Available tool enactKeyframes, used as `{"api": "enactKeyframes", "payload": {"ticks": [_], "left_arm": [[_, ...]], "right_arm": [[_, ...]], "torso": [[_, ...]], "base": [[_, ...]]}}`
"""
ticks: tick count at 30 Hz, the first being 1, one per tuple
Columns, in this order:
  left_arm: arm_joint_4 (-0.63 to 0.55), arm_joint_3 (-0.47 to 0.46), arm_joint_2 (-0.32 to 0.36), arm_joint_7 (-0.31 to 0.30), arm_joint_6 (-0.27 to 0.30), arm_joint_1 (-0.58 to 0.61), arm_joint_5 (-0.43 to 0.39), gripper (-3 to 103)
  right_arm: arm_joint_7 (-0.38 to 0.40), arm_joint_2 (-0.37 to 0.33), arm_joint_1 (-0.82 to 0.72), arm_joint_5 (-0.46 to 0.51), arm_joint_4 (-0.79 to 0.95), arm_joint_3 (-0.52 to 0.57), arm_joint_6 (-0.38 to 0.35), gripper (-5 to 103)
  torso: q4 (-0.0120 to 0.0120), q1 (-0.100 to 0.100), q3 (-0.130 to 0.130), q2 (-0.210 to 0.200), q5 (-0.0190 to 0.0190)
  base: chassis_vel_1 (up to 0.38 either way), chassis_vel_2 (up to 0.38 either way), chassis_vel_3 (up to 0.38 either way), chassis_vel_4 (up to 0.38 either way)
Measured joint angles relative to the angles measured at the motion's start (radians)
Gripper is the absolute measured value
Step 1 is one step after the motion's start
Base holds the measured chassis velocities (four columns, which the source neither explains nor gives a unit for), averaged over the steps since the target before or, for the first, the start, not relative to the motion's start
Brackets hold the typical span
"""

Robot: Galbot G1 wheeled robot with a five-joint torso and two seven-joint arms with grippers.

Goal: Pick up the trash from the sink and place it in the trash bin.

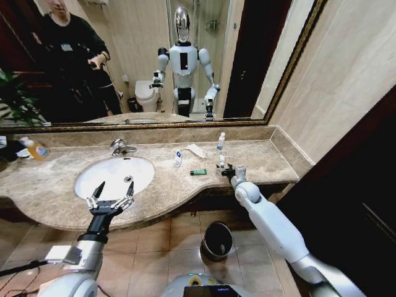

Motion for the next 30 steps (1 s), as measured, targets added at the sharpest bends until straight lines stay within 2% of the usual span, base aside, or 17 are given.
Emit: {"api": "enactKeyframes", "payload": {"ticks": [9,23,25,26,27,28,30], "left_arm": [[0.0,0.0,0.0,0.0,0.0,0.0,0.0,100],[0.0,0.0,0.0,0.0,0.0,0.0,0.0,100],[0.0,0.0,0.0,0.0,0.0,0.0,0.0,100],[0.0,0.0,0.0,0.0,0.0,0.0,0.0,100],[0.0,0.0,0.0,0.0,0.0,0.0,0.0,100],[0.0,0.0,0.0,0.0,0.0,0.0,0.0,100],[0.0,0.0,0.0,0.0,0.0,0.0,0.0,100]], "right_arm": [[0.002,-0.003,-0.005,-0.002,0.005,0.008,-0.001,65],[0.003,-0.005,-0.028,-0.004,0.006,0.025,0.002,63],[0.003,-0.004,-0.027,-0.004,0.006,0.025,0.002,57],[0.003,-0.004,-0.027,-0.004,0.006,0.025,0.002,57],[0.003,-0.004,-0.027,-0.005,0.006,0.025,0.002,51],[0.003,-0.004,-0.028,-0.006,0.006,0.025,0.003,51],[0.003,-0.002,-0.03,-0.01,0.009,0.023,0.003,41]], "torso": [[0.0,0.0,0.0,0.0,0.0],[0.0,0.0,0.0,0.0,-0.0001],[0.0,0.0,0.0,0.0,0.0],[0.0,0.0,0.0,0.0,0.0],[0.0,0.0,0.0,0.0,0.0],[0.0,0.0,0.0,0.0,-0.0001],[0.0,0.0,0.0,0.0,0.0]], "base": [[0.0,0.0,0.0,0.0],[0.0,0.0,0.0,0.0],[0.0,0.0,0.0,0.0],[0.0,0.0,0.0,0.0],[0.0,0.0,0.0,0.0],[0.0,0.0,0.0,0.0],[0.0,0.0,0.0,0.0]]}}
